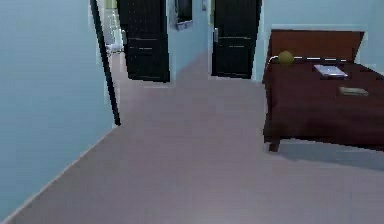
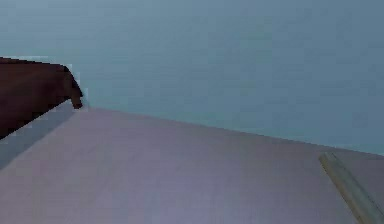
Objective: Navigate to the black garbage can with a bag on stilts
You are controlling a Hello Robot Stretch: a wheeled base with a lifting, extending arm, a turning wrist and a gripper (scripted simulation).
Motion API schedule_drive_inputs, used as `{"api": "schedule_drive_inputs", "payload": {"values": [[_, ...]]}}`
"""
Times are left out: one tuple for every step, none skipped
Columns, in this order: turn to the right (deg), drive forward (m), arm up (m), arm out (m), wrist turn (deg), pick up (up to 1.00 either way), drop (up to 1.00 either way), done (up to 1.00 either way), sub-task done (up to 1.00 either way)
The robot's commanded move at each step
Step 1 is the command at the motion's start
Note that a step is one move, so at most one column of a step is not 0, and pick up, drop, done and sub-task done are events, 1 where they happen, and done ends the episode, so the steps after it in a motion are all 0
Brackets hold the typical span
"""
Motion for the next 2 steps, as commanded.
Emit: {"api": "schedule_drive_inputs", "payload": {"values": [[0.0,1.00,0.00,0.00,0.0,0.00,0.00,0.00,0.00],[0.0,1.00,0.00,0.00,0.0,0.00,0.00,0.00,0.00]]}}
